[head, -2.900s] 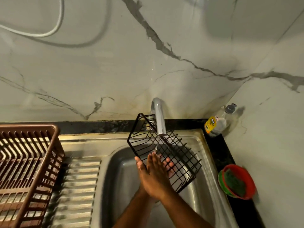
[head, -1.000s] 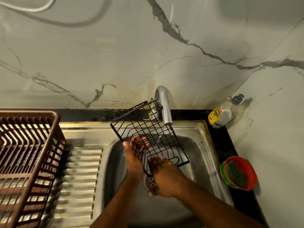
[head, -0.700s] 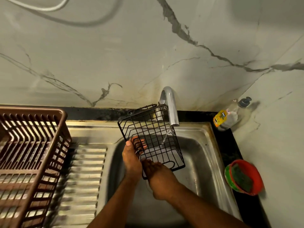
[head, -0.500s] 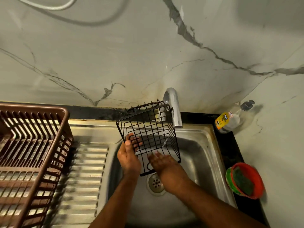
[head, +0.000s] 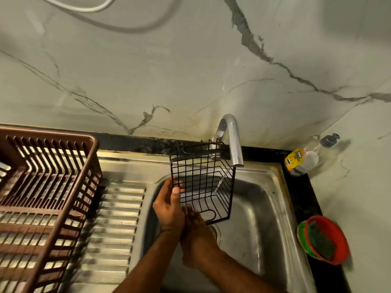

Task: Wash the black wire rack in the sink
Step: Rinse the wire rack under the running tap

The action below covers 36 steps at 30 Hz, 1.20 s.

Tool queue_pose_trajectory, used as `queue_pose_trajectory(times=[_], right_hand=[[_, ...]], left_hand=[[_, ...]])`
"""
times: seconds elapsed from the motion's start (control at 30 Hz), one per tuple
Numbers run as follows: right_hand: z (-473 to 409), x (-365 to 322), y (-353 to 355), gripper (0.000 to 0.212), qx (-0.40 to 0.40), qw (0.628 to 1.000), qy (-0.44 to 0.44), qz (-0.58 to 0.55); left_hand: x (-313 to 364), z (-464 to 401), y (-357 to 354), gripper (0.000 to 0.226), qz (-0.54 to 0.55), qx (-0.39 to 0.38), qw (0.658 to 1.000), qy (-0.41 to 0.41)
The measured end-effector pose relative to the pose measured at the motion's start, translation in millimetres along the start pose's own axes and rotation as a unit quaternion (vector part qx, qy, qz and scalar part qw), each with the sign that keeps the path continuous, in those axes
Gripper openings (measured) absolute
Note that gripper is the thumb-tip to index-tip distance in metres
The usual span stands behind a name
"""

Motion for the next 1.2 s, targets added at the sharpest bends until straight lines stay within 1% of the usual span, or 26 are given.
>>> queue_pose_trajectory(times=[0.03, 0.07, 0.1, 0.13, 0.17, 0.2, 0.23, 0.27, 0.33, 0.4, 0.43, 0.53, 0.6, 0.7, 0.73, 0.77, 0.8, 0.83, 0.9, 0.93, 0.97, 1.0, 1.03, 1.1, 1.17, 1.2], right_hand=[[4, 5, 0, 0.113, 0.005, 0.999, 0.047, 0.005], [6, 14, -2, 0.112, 0.026, 0.996, 0.085, 0.005], [8, 23, -5, 0.109, 0.060, 0.992, 0.113, 0.013], [9, 33, -9, 0.105, 0.092, 0.987, 0.127, 0.035], [11, 42, -10, 0.101, 0.119, 0.983, 0.121, 0.068], [15, 51, -11, 0.095, 0.148, 0.978, 0.100, 0.104], [18, 60, -11, 0.090, 0.161, 0.975, 0.070, 0.134], [21, 69, -12, 0.085, 0.156, 0.975, 0.038, 0.152], [26, 87, -11, 0.077, 0.172, 0.969, 0.000, 0.178], [30, 104, -14, 0.075, 0.170, 0.964, -0.013, 0.204], [30, 111, -14, 0.076, 0.162, 0.964, -0.014, 0.211], [28, 124, -12, 0.074, 0.132, 0.968, -0.028, 0.212], [21, 131, -9, 0.072, 0.137, 0.969, -0.037, 0.201], [19, 140, -11, 0.077, 0.121, 0.975, -0.043, 0.179], [20, 141, -16, 0.078, 0.125, 0.977, -0.035, 0.171], [21, 141, -23, 0.080, 0.134, 0.977, -0.021, 0.164], [24, 140, -29, 0.083, 0.141, 0.978, -0.008, 0.156], [26, 138, -36, 0.087, 0.152, 0.977, 0.006, 0.148], [29, 132, -45, 0.093, 0.169, 0.979, 0.020, 0.115], [29, 129, -48, 0.091, 0.163, 0.982, 0.023, 0.095], [30, 126, -50, 0.084, 0.165, 0.983, 0.025, 0.080], [30, 125, -50, 0.074, 0.184, 0.980, 0.026, 0.071], [28, 124, -48, 0.067, 0.207, 0.976, 0.017, 0.060], [25, 124, -42, 0.065, 0.238, 0.971, -0.018, 0.033], [23, 123, -37, 0.061, 0.269, 0.962, -0.048, 0.021], [23, 121, -32, 0.060, 0.278, 0.958, -0.060, 0.020]], left_hand=[[2, -1, 1, 0.099, 0.002, -0.006, 1.000, 0.010], [3, -2, 2, 0.095, 0.001, -0.014, 1.000, 0.017], [5, -3, 3, 0.085, -0.008, -0.029, 0.999, 0.015], [9, -3, 4, 0.068, -0.029, -0.048, 0.998, 0.005], [13, -4, 4, 0.051, -0.060, -0.077, 0.995, -0.009], [19, -6, 4, 0.041, -0.093, -0.109, 0.989, -0.027], [26, -8, 2, 0.038, -0.129, -0.144, 0.980, -0.045], [34, -10, 0, 0.040, -0.164, -0.175, 0.969, -0.063], [47, -14, -5, 0.052, -0.242, -0.224, 0.940, -0.087], [58, -19, -14, 0.069, -0.327, -0.252, 0.906, -0.095], [64, -21, -20, 0.073, -0.352, -0.262, 0.893, -0.098], [82, -25, -43, 0.080, -0.385, -0.286, 0.873, -0.092], [89, -28, -58, 0.088, -0.413, -0.306, 0.854, -0.075], [91, -38, -72, 0.095, -0.465, -0.388, 0.789, -0.098], [91, -43, -72, 0.096, -0.464, -0.426, 0.771, -0.088], [95, -47, -70, 0.096, -0.453, -0.459, 0.761, -0.067], [96, -53, -65, 0.095, -0.434, -0.480, 0.761, -0.040], [98, -57, -58, 0.093, -0.405, -0.491, 0.771, 0.001], [97, -64, -44, 0.090, -0.302, -0.486, 0.813, 0.109], [92, -66, -36, 0.088, -0.230, -0.469, 0.839, 0.150], [86, -67, -29, 0.086, -0.157, -0.442, 0.866, 0.172], [77, -66, -21, 0.083, -0.095, -0.407, 0.891, 0.179], [68, -64, -11, 0.083, -0.057, -0.376, 0.908, 0.178], [52, -47, -1, 0.091, -0.023, -0.351, 0.918, 0.184], [39, -24, -8, 0.101, -0.009, -0.332, 0.924, 0.190], [35, -13, -18, 0.101, -0.008, -0.301, 0.935, 0.185]])
Point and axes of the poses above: each hand's wrist, its own z-axis away from the middle knuckle, its own y-axis out of the back of the hand, x = y × z, the point moved 1 cm from there along -z, towards the middle knuckle, and after that the axes turned 13 degrees about z, right-handed, at the moved point
